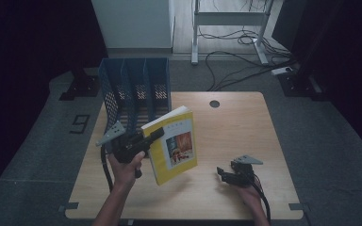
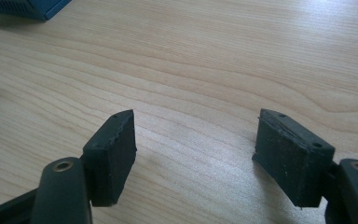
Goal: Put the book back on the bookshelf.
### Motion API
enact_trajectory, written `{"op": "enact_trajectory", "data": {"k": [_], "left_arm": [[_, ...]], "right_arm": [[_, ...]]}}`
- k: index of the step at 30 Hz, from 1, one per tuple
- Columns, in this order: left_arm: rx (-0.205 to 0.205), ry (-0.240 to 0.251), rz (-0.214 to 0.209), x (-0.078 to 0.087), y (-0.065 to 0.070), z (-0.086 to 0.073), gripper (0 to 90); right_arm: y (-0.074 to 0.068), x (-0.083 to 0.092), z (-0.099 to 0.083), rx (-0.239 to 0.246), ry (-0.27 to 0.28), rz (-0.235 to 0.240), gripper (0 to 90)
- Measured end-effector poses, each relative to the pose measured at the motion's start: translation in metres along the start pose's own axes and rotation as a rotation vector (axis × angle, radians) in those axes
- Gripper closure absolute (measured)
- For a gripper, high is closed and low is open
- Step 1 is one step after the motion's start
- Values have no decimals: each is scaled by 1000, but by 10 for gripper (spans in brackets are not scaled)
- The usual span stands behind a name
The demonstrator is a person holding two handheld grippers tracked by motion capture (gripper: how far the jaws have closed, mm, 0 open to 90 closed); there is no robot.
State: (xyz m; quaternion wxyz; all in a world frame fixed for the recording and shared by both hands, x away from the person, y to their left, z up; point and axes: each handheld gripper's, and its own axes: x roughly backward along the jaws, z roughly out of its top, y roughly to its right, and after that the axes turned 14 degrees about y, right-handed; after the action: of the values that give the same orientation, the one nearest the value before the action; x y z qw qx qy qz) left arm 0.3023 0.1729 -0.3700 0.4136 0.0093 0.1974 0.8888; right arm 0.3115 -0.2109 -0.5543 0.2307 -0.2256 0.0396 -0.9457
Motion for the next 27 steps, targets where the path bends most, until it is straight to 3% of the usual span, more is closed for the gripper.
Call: {"op": "enact_trajectory", "data": {"k": [27], "left_arm": [[-23,55,54,4,-9,32,756]], "right_arm": [[2,1,0,-19,5,4,283]]}}
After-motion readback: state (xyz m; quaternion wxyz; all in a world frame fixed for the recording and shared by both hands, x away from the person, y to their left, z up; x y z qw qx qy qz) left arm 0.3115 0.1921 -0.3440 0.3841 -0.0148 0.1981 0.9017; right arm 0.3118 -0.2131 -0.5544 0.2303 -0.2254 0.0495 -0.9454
